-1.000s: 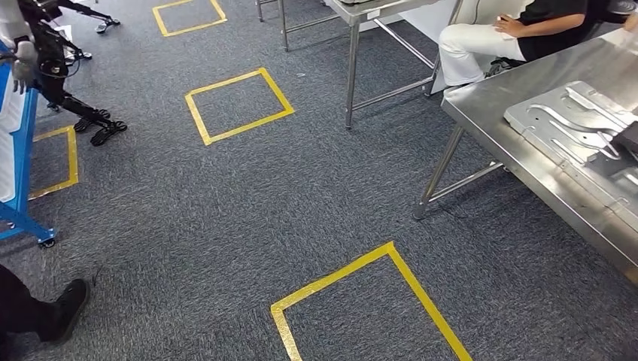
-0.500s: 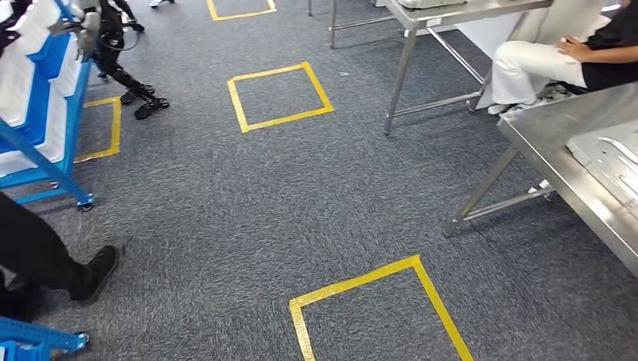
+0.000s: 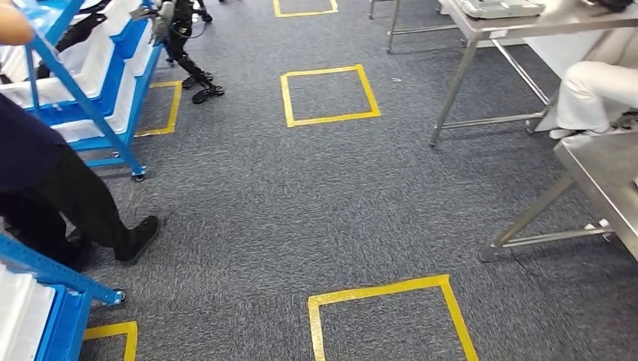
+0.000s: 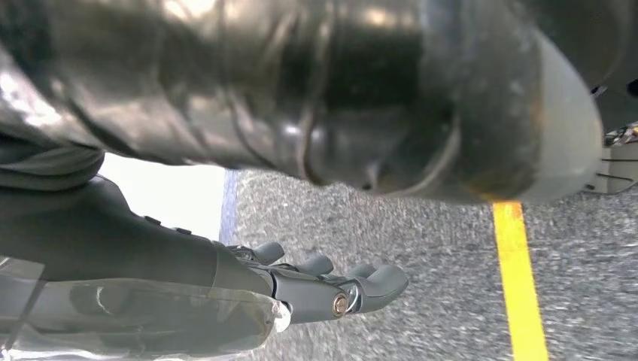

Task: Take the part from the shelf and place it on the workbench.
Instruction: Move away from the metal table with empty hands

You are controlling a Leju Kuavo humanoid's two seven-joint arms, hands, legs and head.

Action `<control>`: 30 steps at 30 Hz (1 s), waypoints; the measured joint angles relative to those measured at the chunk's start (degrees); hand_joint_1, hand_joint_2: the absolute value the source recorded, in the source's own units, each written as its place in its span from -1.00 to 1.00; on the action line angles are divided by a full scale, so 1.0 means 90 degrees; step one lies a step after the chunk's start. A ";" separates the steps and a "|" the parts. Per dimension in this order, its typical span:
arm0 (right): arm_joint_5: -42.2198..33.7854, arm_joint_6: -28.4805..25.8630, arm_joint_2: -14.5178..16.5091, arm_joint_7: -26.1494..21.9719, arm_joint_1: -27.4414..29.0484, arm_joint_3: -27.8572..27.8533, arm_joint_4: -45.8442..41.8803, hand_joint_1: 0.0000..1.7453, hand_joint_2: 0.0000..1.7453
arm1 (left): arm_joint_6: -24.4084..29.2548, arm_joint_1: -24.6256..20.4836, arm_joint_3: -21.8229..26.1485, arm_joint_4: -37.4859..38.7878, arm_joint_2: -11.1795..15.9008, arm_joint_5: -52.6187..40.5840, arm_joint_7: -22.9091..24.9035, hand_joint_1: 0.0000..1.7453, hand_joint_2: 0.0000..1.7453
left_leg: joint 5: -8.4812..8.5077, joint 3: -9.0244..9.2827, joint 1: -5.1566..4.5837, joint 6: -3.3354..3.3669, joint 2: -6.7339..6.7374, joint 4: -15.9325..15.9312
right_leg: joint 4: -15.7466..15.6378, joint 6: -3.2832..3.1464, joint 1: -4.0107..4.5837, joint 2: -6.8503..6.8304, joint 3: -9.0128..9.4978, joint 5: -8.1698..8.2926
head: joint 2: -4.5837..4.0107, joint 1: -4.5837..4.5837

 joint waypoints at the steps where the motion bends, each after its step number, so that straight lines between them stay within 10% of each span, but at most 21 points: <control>1: 0.0000 0.0000 0.0001 0.0000 -0.0004 0.0000 0.0000 -1.00 -1.00 | 0.0002 0.0006 0.0000 0.0000 0.0001 0.0000 -0.0001 -1.00 -1.00 | 0.0216 0.0226 0.0016 -0.0013 0.0079 -0.0398 | 0.0012 0.0027 -0.0009 -0.0075 0.0020 -0.0023 | 0.0000 0.0000; 4: 0.0001 0.0000 0.0004 -0.0001 -0.0012 -0.0001 0.0000 -1.00 -1.00 | 0.0009 -0.0003 0.0000 0.0000 -0.0002 0.0000 -0.0002 -1.00 -1.00 | 0.0549 0.0770 -0.0013 0.0037 0.0383 -0.1424 | 0.0060 0.0143 0.0012 -0.0254 0.0070 -0.0107 | 0.0001 0.0006; 7: 0.0004 0.0000 0.0007 -0.0002 -0.0059 -0.0002 0.0000 -1.00 -1.00 | 0.0031 0.0011 0.0000 0.0000 -0.0005 0.0000 -0.0004 -1.00 -1.00 | 0.0557 0.0774 -0.0045 0.0171 0.0269 -0.1510 | 0.0050 0.0244 0.0022 -0.0368 0.0118 -0.0136 | 0.0000 0.0010; 10: 0.0007 0.0003 0.0017 -0.0002 -0.0070 -0.0004 0.0000 -1.00 -1.00 | 0.0077 0.0010 0.0000 0.0000 -0.0010 0.0000 -0.0010 -1.00 -1.00 | 0.0606 0.0804 -0.0025 0.0295 0.0098 -0.1580 | 0.0492 0.0312 -0.0025 -0.0002 -0.0040 -0.0478 | 0.0000 0.0015; 13: 0.0009 0.0007 0.0027 -0.0001 -0.0050 -0.0008 0.0002 -1.00 -1.00 | 0.0125 0.0000 0.0000 0.0000 -0.0010 -0.0003 -0.0016 -1.00 -1.00 | 0.0609 0.0788 -0.0076 0.0348 -0.0105 -0.1581 | 0.1695 0.0281 -0.0016 0.0310 -0.0654 -0.1001 | 0.0001 0.0018; 15: 0.0012 0.0007 0.0027 0.0000 -0.0047 -0.0013 0.0002 -1.00 -1.00 | 0.0137 0.0004 0.0000 0.0000 -0.0012 -0.0006 -0.0019 -1.00 -1.00 | 0.0603 0.0808 -0.0123 0.0365 -0.0283 -0.1576 | 0.1774 0.0195 0.0033 0.0354 -0.0762 -0.0813 | 0.0001 0.0017; 18: 0.0013 0.0006 0.0018 0.0004 -0.0028 -0.0019 0.0003 -1.00 -1.00 | 0.0138 -0.0001 0.0000 0.0001 -0.0049 -0.0009 -0.0022 -1.00 -1.00 | 0.0589 0.0841 -0.0135 0.0375 -0.0538 -0.1574 | 0.0597 -0.0043 0.0160 0.0720 -0.0327 -0.0029 | 0.0001 0.0012; 20: 0.0016 0.0005 0.0004 0.0006 -0.0017 -0.0029 0.0003 -1.00 -1.00 | 0.0139 -0.0015 0.0001 0.0001 -0.0089 -0.0008 -0.0024 -1.00 -1.00 | 0.0607 0.0798 -0.0080 0.0339 -0.0672 -0.1583 | 0.0158 -0.0149 0.0213 0.0964 -0.0177 0.0140 | 0.0001 0.0012; 23: 0.0024 0.0006 0.0014 -0.0004 -0.0052 -0.0037 0.0002 -1.00 -1.00 | 0.0147 0.0002 0.0000 0.0001 -0.0103 -0.0012 -0.0029 -1.00 -1.00 | 0.0659 0.0767 -0.0050 0.0238 -0.0802 -0.1637 | -0.0092 -0.0174 0.0211 0.0775 -0.0067 0.0187 | 0.0001 0.0014; 28: 0.0042 0.0002 0.0067 -0.0027 -0.0005 -0.0041 0.0005 -1.00 -1.00 | 0.0199 -0.0021 0.0000 0.0000 -0.0097 -0.0013 -0.0032 -1.00 -1.00 | 0.0019 0.0082 -0.0054 0.0089 -0.0120 -0.0288 | -0.0431 -0.0152 0.0125 0.0262 0.0189 0.0242 | 0.0001 0.0004; 30: 0.0045 0.0002 0.0090 -0.0025 -0.0013 -0.0046 0.0005 -1.00 -1.00 | 0.0216 -0.0012 0.0000 0.0000 -0.0095 -0.0016 -0.0027 -1.00 -1.00 | 0.0074 -0.0055 0.0021 -0.0005 -0.0040 -0.0078 | -0.0366 -0.0091 0.0080 0.0076 0.0195 0.0165 | 0.0000 0.0004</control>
